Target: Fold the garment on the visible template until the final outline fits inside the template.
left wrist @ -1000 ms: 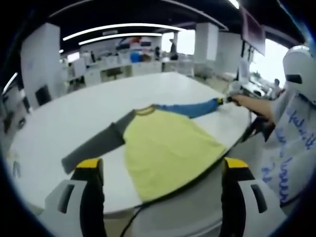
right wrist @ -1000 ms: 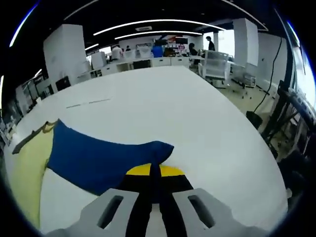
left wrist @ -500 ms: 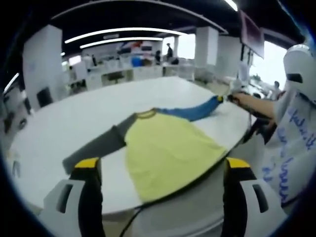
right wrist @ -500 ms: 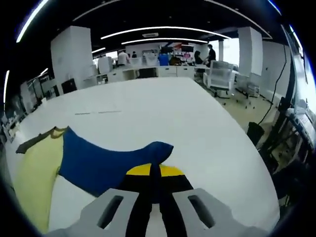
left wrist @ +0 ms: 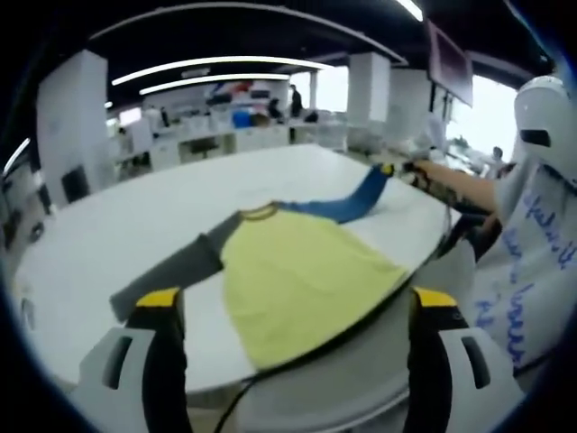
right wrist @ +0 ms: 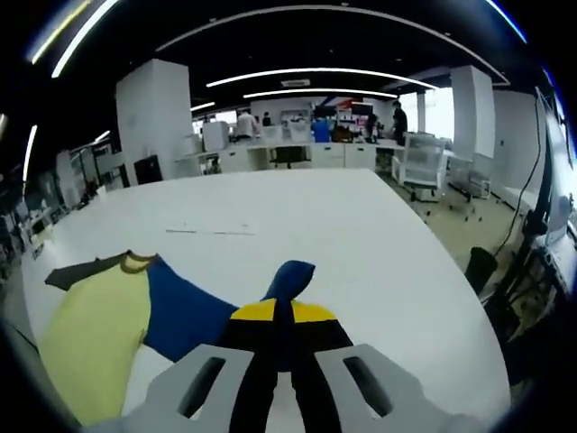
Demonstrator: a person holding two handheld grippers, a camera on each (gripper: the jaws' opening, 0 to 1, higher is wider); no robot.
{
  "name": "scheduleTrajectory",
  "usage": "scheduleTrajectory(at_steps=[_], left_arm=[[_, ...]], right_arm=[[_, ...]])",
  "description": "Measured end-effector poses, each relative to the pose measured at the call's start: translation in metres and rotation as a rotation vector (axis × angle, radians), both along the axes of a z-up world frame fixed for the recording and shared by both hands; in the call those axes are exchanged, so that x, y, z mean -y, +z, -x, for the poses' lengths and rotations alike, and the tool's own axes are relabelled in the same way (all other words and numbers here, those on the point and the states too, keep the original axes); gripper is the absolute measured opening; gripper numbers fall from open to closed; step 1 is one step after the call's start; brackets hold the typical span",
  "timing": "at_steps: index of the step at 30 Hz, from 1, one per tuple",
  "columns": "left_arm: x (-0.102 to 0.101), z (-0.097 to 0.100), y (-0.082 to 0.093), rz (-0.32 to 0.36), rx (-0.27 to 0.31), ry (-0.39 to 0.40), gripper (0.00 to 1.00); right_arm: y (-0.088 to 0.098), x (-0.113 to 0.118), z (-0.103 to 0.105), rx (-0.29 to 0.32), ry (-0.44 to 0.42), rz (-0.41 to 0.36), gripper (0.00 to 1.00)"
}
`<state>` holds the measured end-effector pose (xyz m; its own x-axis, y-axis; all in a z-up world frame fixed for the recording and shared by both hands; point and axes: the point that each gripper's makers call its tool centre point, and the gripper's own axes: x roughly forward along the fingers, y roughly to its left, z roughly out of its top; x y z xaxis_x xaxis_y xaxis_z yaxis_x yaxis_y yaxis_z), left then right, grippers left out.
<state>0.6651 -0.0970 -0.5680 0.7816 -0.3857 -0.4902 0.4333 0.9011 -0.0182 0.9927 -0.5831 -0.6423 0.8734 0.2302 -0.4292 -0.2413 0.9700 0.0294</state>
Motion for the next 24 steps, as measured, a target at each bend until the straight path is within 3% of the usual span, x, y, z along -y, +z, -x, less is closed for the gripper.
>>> scheduleTrajectory(at_steps=[24], left_arm=[[-0.009, 0.006, -0.003, -0.004, -0.003, 0.026, 1.0]], right_arm=[[0.05, -0.091, -0.012, 0.095, 0.176, -0.059, 0.03]])
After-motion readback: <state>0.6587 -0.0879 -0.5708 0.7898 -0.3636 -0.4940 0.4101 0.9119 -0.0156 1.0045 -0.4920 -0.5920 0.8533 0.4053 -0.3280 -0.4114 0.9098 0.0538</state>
